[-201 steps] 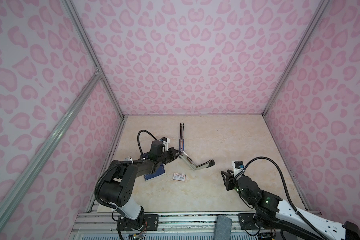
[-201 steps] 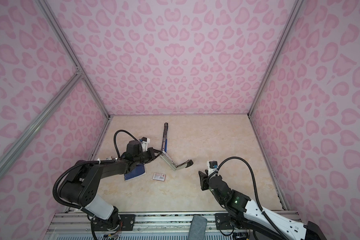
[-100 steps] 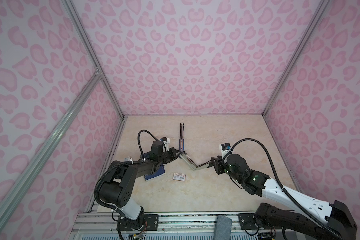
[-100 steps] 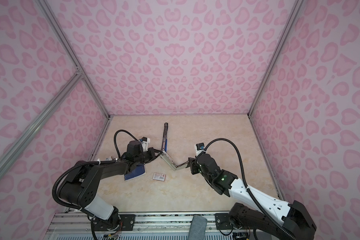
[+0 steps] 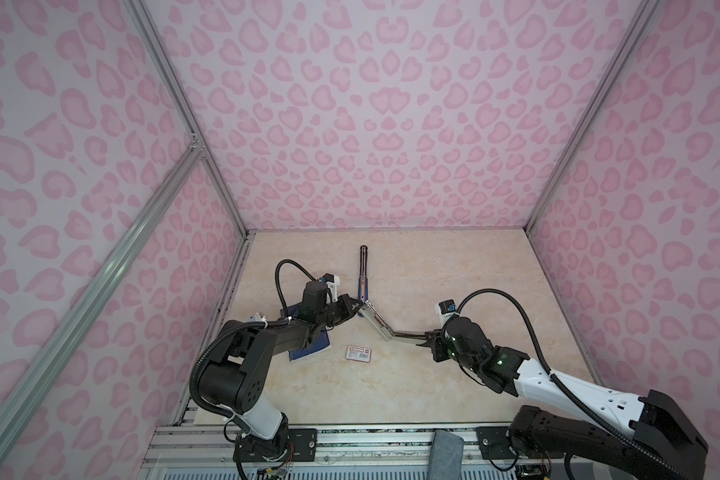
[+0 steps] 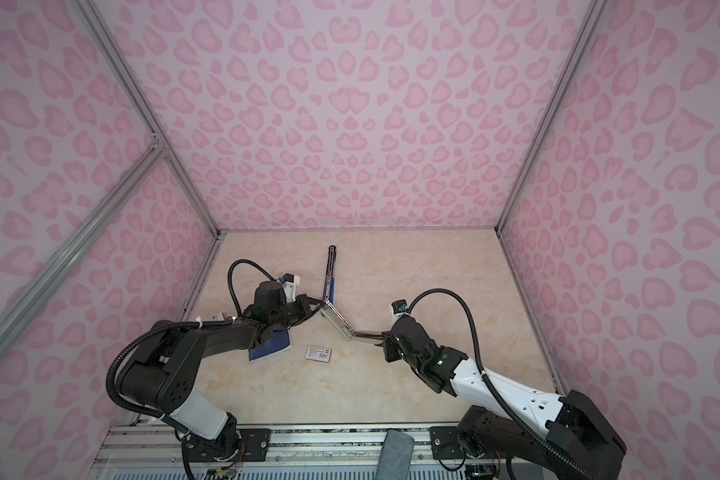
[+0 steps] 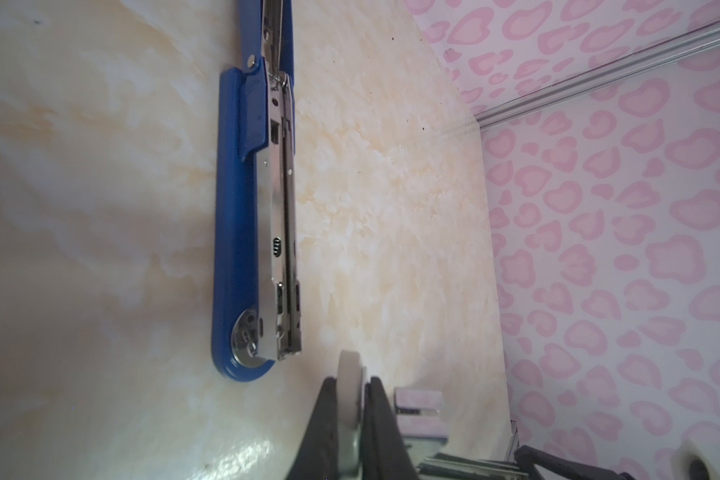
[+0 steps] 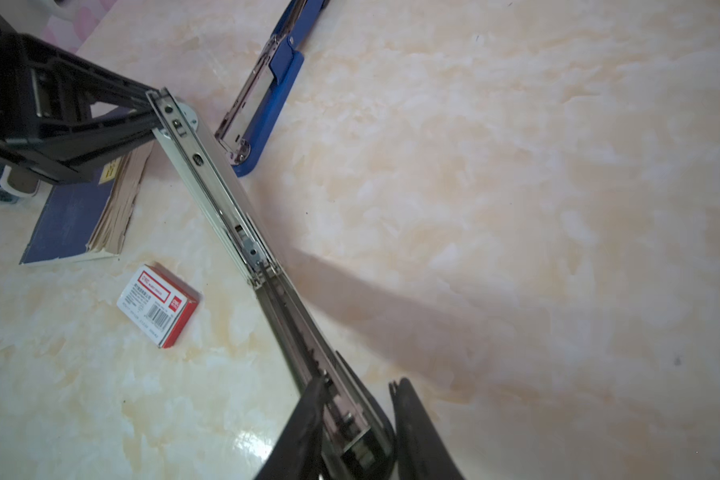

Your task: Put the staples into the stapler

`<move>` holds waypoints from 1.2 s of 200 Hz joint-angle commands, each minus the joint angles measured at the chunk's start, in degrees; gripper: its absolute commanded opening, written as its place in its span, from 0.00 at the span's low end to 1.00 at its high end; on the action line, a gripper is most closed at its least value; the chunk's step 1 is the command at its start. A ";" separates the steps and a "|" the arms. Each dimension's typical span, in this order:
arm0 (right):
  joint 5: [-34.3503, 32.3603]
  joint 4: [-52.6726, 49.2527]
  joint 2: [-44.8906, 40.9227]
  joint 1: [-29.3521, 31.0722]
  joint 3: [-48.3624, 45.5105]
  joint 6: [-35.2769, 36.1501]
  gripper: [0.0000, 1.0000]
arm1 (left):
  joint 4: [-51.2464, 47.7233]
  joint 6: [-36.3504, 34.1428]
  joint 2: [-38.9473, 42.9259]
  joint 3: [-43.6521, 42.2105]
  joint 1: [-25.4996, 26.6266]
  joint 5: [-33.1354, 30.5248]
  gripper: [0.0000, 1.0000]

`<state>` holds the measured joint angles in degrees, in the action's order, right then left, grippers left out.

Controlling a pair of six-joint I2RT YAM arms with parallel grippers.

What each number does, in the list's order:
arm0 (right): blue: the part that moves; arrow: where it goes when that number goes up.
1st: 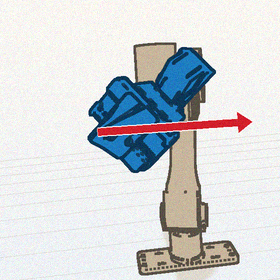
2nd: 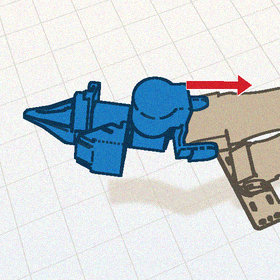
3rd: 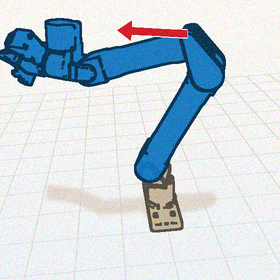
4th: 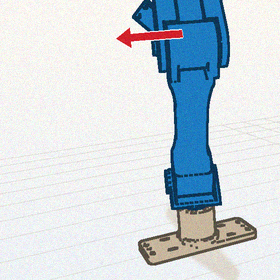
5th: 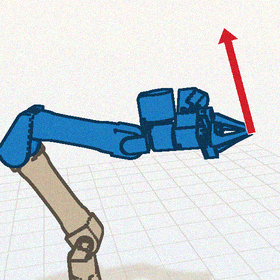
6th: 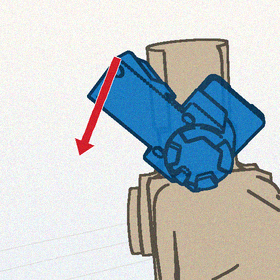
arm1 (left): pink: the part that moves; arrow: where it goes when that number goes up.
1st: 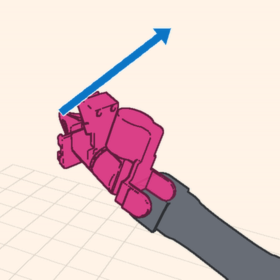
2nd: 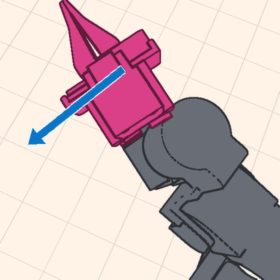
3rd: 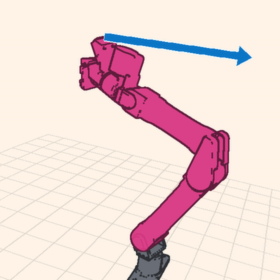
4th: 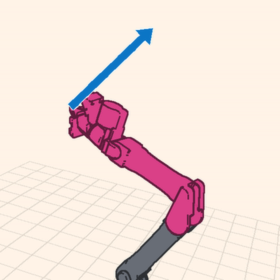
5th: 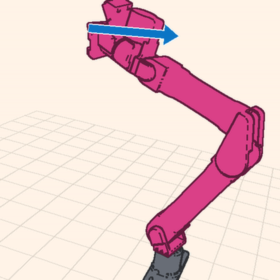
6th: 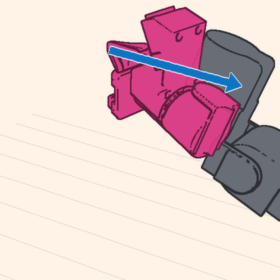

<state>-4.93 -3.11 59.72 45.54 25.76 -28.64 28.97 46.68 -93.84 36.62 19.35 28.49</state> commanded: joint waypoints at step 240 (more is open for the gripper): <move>7.59 1.95 7.29 9.31 -2.78 -5.27 0.29 | 1.54 3.62 -13.45 6.71 14.04 -6.69 0.26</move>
<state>2.00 -2.83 65.12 54.41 22.94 -33.23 35.68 53.34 -106.43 43.79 33.39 24.60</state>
